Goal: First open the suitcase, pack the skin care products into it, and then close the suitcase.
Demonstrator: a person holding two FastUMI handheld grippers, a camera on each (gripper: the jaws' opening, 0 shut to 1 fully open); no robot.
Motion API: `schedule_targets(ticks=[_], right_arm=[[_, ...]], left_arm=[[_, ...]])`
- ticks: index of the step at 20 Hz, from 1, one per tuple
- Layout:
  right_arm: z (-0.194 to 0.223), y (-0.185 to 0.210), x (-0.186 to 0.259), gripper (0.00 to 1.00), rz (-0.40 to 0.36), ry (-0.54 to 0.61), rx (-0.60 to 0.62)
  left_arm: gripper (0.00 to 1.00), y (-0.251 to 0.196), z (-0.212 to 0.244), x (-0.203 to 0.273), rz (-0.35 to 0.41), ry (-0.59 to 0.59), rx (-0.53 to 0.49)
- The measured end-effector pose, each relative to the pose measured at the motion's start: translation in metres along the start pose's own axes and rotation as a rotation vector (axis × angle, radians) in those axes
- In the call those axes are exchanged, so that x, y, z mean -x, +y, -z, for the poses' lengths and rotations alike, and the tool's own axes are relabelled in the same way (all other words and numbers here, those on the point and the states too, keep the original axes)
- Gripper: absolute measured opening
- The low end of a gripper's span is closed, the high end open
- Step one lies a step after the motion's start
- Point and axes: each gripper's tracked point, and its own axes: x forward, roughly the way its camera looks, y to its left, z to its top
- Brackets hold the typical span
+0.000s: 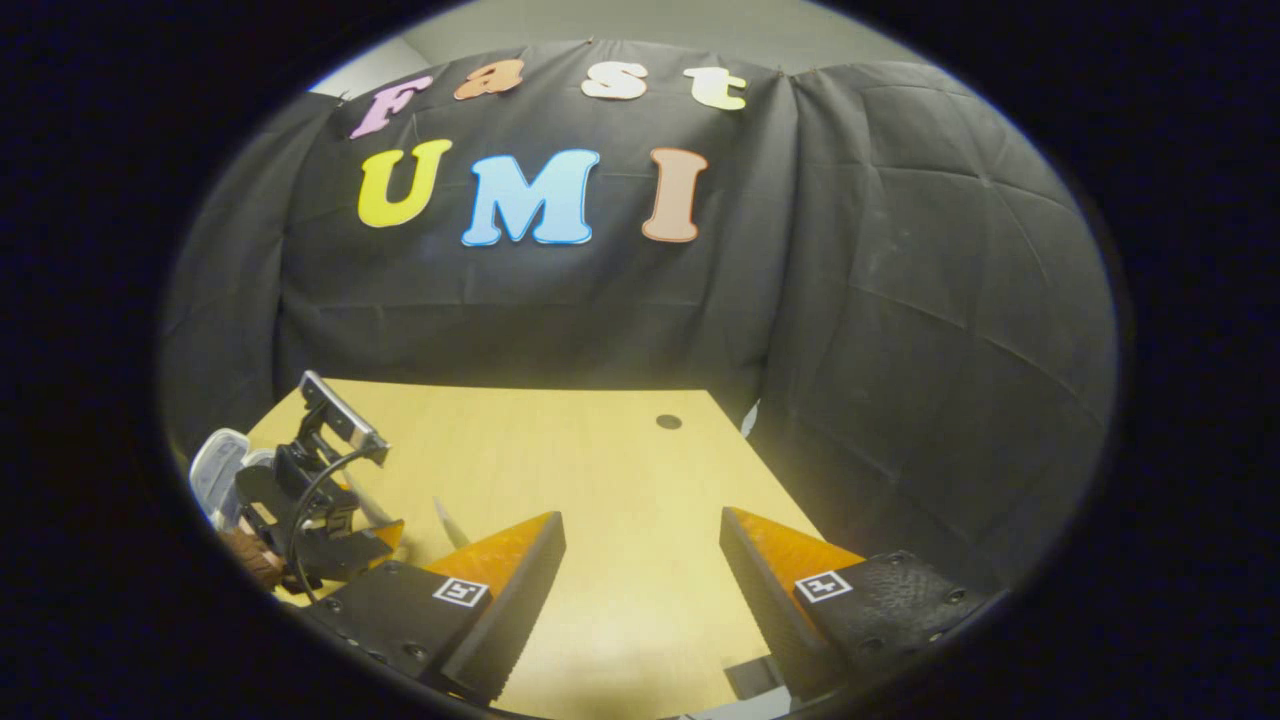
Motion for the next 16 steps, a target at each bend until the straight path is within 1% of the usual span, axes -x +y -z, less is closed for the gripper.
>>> schedule_targets(ticks=[2, 3, 6, 9, 13, 16], right_arm=[[0.004, 0.006, -0.001, 0.94, -0.023, 0.012, 0.017], [0.004, 0.009, -0.001, 0.95, -0.032, 0.016, 0.029], [0.007, 0.019, -0.003, 0.95, -0.063, 0.025, 0.058], [0.011, 0.035, -0.007, 0.95, -0.109, 0.040, 0.070], [0.023, 0.067, -0.017, 0.95, -0.199, 0.084, 0.076], [0.038, 0.100, -0.028, 0.95, -0.294, 0.138, 0.077]], left_arm=[[0.58, 0.002, -0.001, 0.000, 0.004, -0.005, 0.035], [0.56, 0.004, -0.002, 0.001, 0.006, -0.009, 0.052], [0.56, 0.010, 0.004, 0.004, 0.005, -0.005, 0.102], [0.56, 0.019, 0.008, 0.017, -0.004, -0.011, 0.173], [0.56, 0.042, -0.011, 0.057, -0.022, -0.074, 0.286], [0.56, 0.069, -0.027, 0.098, -0.059, -0.129, 0.359]])
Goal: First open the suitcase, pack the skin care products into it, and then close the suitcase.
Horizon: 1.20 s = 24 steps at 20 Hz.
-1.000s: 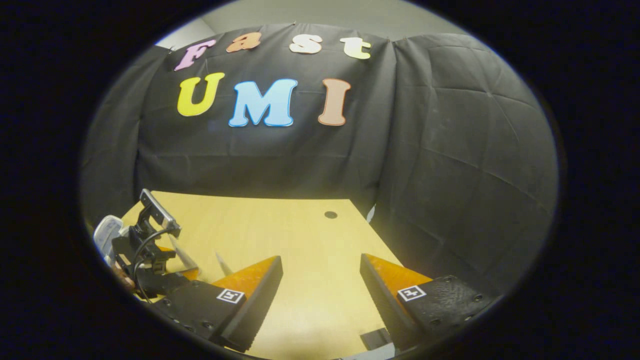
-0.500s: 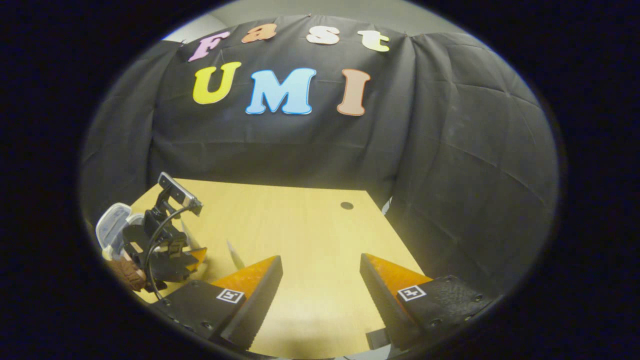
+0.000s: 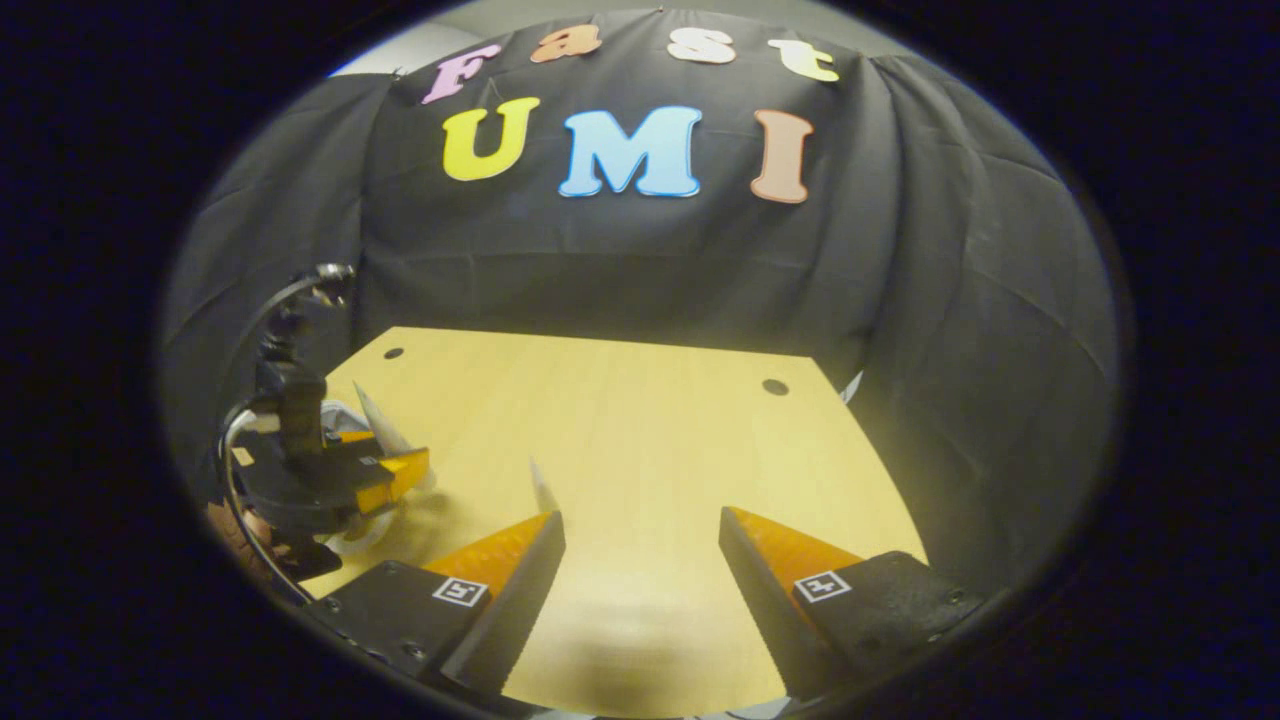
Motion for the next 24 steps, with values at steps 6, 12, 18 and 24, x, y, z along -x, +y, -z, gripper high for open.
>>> schedule_targets(ticks=[6, 12, 18, 24], right_arm=[[0.016, 0.045, -0.064, 0.91, -0.136, 0.116, 0.042], [0.031, 0.062, -0.123, 0.78, -0.173, 0.201, 0.058], [0.051, 0.066, -0.159, 0.59, -0.170, 0.267, 0.064], [0.034, 0.070, -0.146, 0.25, -0.199, 0.266, -0.036]], left_arm=[[0.58, 0.090, -0.020, 0.083, -0.159, -0.051, 0.079], [0.56, 0.194, 0.023, 0.139, -0.363, 0.008, 0.168], [0.56, 0.231, 0.061, 0.151, -0.431, 0.078, 0.265], [0.56, 0.236, 0.092, 0.142, -0.422, 0.162, 0.324]])
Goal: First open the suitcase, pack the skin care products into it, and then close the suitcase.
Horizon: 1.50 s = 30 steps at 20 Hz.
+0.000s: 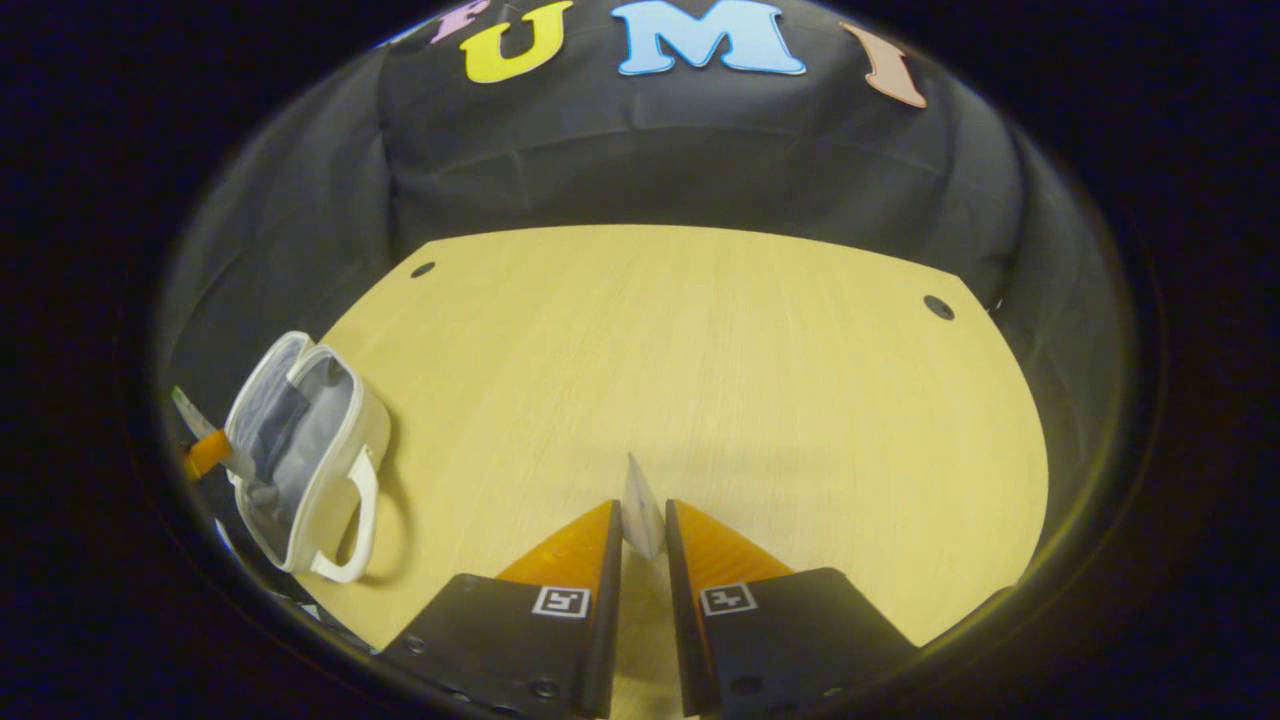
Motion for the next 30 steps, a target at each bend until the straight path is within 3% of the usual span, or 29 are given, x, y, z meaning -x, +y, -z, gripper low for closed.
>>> schedule_targets(ticks=[5, 9, 10, 13, 14, 17, 18, 21, 22, 24, 26, 29, 30], right_arm=[[-0.022, 0.055, 0.044, 0.24, -0.168, -0.042, -0.071], [-0.023, 0.117, 0.073, 0.24, -0.325, -0.032, -0.008], [-0.020, 0.133, 0.077, 0.24, -0.359, -0.023, 0.015], [-0.006, 0.175, 0.088, 0.21, -0.448, 0.018, 0.076], [-0.002, 0.189, 0.090, 0.24, -0.474, 0.031, 0.094], [0.013, 0.232, 0.094, 0.21, -0.551, 0.085, 0.149], [0.019, 0.244, 0.092, 0.25, -0.566, 0.107, 0.172], [0.029, 0.284, 0.082, 0.21, -0.626, 0.163, 0.200], [0.033, 0.295, 0.079, 0.24, -0.643, 0.189, 0.206], [0.041, 0.304, 0.063, 0.21, -0.644, 0.238, 0.217], [0.036, 0.300, 0.041, 0.26, -0.596, 0.270, 0.193], [-0.003, 0.269, 0.017, 1.00, -0.489, 0.213, 0.147], [-0.013, 0.259, 0.012, 0.94, -0.477, 0.195, 0.127]], left_arm=[[0.57, 0.002, 0.023, -0.016, -0.004, 0.155, -0.034], [0.58, 0.010, 0.018, -0.023, -0.053, 0.197, -0.117], [0.60, 0.013, 0.005, -0.025, -0.071, 0.157, -0.141], [0.96, 0.019, -0.045, -0.004, -0.107, 0.019, -0.142], [0.96, 0.028, -0.055, 0.008, -0.126, -0.023, -0.126], [0.96, 0.077, -0.069, 0.042, -0.207, -0.096, -0.073], [0.95, 0.098, -0.069, 0.054, -0.236, -0.111, -0.057], [0.95, 0.145, -0.057, 0.090, -0.297, -0.114, 0.027], [0.95, 0.161, -0.049, 0.101, -0.324, -0.108, 0.055], [0.95, 0.192, -0.032, 0.127, -0.387, -0.092, 0.084], [0.95, 0.217, -0.014, 0.147, -0.432, -0.077, 0.091], [0.95, 0.246, 0.007, 0.158, -0.448, -0.055, 0.090], [0.95, 0.251, 0.006, 0.153, -0.431, -0.056, 0.106]])
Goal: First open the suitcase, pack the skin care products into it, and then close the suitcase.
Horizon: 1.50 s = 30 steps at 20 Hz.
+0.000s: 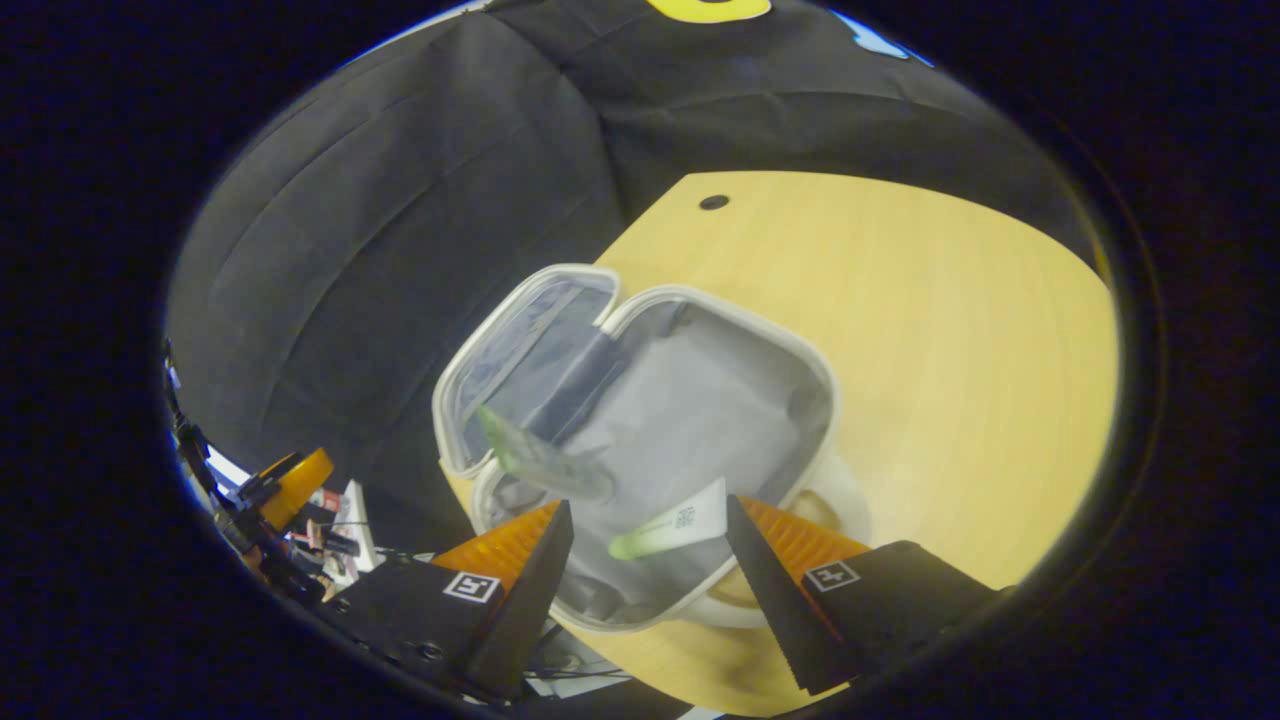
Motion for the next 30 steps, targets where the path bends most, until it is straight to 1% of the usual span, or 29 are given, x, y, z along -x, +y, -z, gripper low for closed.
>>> schedule_targets(ticks=[2, 3, 6, 8, 11, 13, 15, 17, 20, 22, 23, 24, 25, 26, 28, 29, 30], right_arm=[[-0.024, -0.028, 0.019, 0.94, 0.018, -0.055, -0.029], [-0.030, -0.042, 0.029, 0.95, 0.049, -0.089, -0.037], [-0.029, -0.097, 0.061, 0.95, 0.168, -0.152, -0.093], [-0.019, -0.132, 0.083, 0.95, 0.242, -0.159, -0.170], [0.002, -0.169, 0.107, 0.95, 0.339, -0.175, -0.281], [0.018, -0.186, 0.124, 0.95, 0.400, -0.176, -0.323], [0.032, -0.202, 0.140, 0.95, 0.449, -0.166, -0.347], [0.044, -0.212, 0.152, 0.95, 0.492, -0.149, -0.364], [0.052, -0.217, 0.162, 0.95, 0.527, -0.132, -0.386], [0.054, -0.216, 0.160, 0.95, 0.537, -0.124, -0.394], [0.054, -0.216, 0.160, 0.95, 0.540, -0.119, -0.393], [0.056, -0.216, 0.159, 0.95, 0.544, -0.111, -0.389], [0.057, -0.216, 0.158, 0.95, 0.545, -0.095, -0.383], [0.059, -0.215, 0.155, 0.95, 0.542, -0.075, -0.377], [0.060, -0.212, 0.148, 0.96, 0.530, -0.047, -0.369], [0.058, -0.209, 0.142, 0.96, 0.514, -0.041, -0.368], [0.055, -0.202, 0.134, 0.96, 0.498, -0.036, -0.365]], left_arm=[[0.95, 0.001, -0.009, -0.022, 0.049, 0.008, 0.021], [0.95, 0.001, -0.015, -0.035, 0.059, 0.016, 0.027], [0.95, 0.000, -0.046, -0.083, 0.088, 0.011, 0.047], [0.95, 0.002, -0.066, -0.116, 0.112, 0.024, 0.041], [0.95, 0.000, -0.089, -0.179, 0.153, 0.070, 0.033], [0.95, -0.008, -0.097, -0.218, 0.203, 0.114, 0.039], [0.95, -0.016, -0.094, -0.254, 0.242, 0.177, 0.041], [0.95, -0.020, -0.089, -0.286, 0.273, 0.239, 0.077], [0.95, -0.022, -0.082, -0.335, 0.277, 0.316, 0.183], [0.95, -0.021, -0.066, -0.357, 0.256, 0.384, 0.220], [0.95, -0.023, -0.057, -0.362, 0.267, 0.423, 0.231], [0.92, -0.030, -0.047, -0.366, 0.284, 0.467, 0.245], [0.91, -0.034, -0.040, -0.368, 0.297, 0.501, 0.268], [0.91, -0.035, -0.035, -0.379, 0.291, 0.511, 0.299], [0.91, -0.035, -0.023, -0.391, 0.279, 0.571, 0.387], [0.93, -0.037, -0.015, -0.394, 0.267, 0.602, 0.445], [0.93, -0.043, -0.009, -0.392, 0.279, 0.637, 0.530]])
